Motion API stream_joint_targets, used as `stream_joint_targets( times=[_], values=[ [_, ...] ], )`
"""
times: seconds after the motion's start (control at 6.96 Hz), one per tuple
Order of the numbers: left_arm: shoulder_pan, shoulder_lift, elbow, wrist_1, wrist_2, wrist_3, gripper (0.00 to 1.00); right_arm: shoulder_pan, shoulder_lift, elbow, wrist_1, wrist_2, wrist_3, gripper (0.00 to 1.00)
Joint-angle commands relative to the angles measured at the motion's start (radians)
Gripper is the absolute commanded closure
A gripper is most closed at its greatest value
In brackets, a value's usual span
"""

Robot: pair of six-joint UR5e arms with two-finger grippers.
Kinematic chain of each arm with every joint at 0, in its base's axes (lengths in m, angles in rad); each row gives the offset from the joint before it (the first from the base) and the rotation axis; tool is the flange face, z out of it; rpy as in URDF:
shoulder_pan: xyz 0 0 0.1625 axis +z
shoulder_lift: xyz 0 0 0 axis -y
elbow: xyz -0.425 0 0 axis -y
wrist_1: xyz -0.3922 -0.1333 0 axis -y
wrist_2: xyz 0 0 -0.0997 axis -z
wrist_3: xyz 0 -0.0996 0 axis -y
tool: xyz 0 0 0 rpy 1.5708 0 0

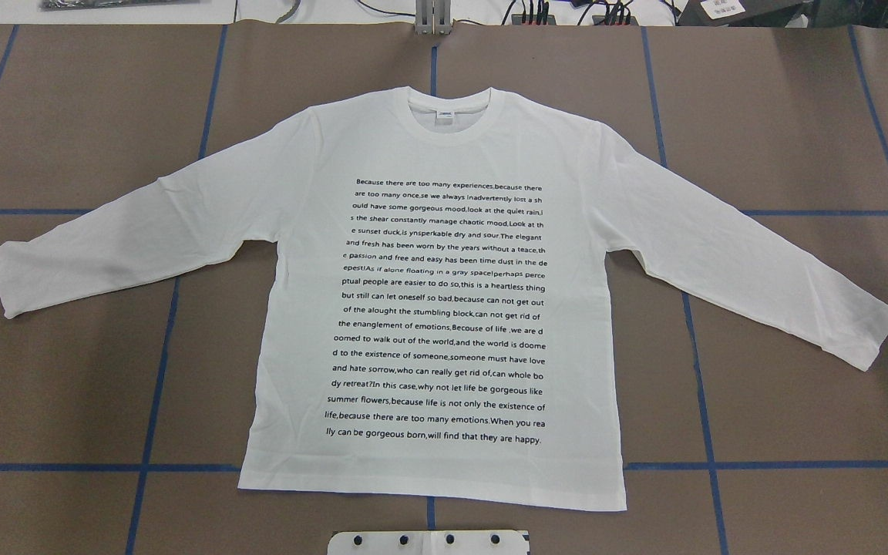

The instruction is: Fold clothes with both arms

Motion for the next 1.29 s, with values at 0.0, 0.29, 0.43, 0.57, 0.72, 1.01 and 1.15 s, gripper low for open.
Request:
stream_joint_targets(
  times=[0.0,0.29,0.43,0.57,0.72,1.01,1.15],
  values=[
    [0.001,0.004,0.001,-0.027,-0.016,0.0,0.0,-0.089,-0.084,0.033,0.119,-0.007,0.094,0.0],
    [0.001,0.004,0.0,-0.027,-0.016,0.0,0.0,-0.221,-0.137,0.037,0.267,-0.034,0.512,0.01],
    [0.001,0.004,-0.008,-0.027,-0.016,-0.001,0.0,-0.278,-0.22,0.029,0.461,-0.08,0.632,0.07],
    [0.001,0.004,-0.006,-0.027,-0.015,-0.003,0.0,-0.3,-0.242,0.029,0.52,-0.083,0.731,0.1],
    [0.001,0.004,-0.006,-0.029,-0.015,-0.002,0.0,-0.326,-0.253,0.015,0.525,-0.084,0.753,0.11],
    [0.001,0.004,-0.005,-0.03,-0.013,0.0,0.0,-0.329,-0.267,-0.028,0.525,-0.064,0.755,0.13],
    [0.001,0.004,-0.006,-0.03,-0.015,-0.001,0.0,-0.329,-0.267,-0.049,0.525,-0.051,0.756,0.15]
  ],
)
